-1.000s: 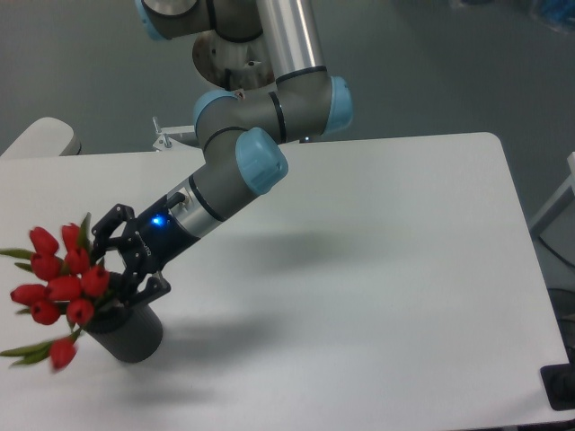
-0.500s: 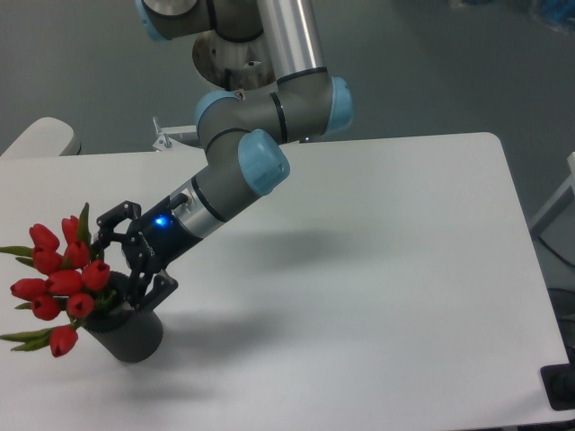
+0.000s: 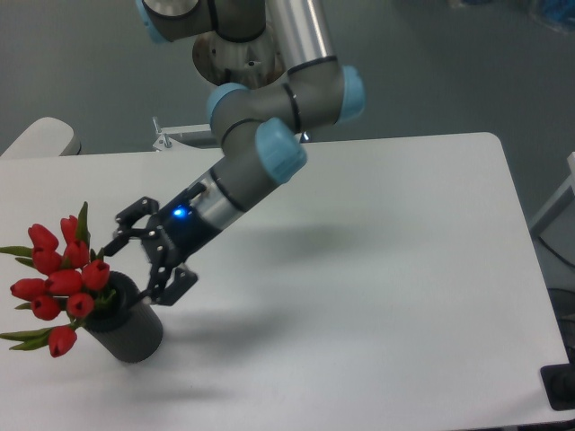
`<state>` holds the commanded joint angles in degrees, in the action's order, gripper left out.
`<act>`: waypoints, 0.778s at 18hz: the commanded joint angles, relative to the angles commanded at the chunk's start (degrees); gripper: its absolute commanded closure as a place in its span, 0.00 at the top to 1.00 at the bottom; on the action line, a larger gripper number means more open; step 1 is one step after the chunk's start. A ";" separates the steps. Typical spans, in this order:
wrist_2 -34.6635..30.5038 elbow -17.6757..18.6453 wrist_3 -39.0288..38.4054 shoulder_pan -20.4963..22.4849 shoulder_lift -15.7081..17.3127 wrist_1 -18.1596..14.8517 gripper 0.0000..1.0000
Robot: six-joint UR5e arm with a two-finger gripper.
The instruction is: Insert the flowers into the vase
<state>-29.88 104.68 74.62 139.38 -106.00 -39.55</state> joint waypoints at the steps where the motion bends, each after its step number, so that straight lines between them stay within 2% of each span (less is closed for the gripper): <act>1: -1.40 -0.61 0.00 0.79 0.79 -0.09 1.00; 4: -12.79 -2.98 0.09 2.20 1.58 -0.17 1.00; 10: -33.54 -11.50 -0.26 2.12 0.62 -1.05 1.00; 12: -38.57 -13.88 -0.35 1.94 -0.17 -1.32 1.00; 14: -41.13 -16.25 -0.09 1.94 -1.14 -3.06 1.00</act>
<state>-71.01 88.43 74.53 141.33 -107.13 -42.61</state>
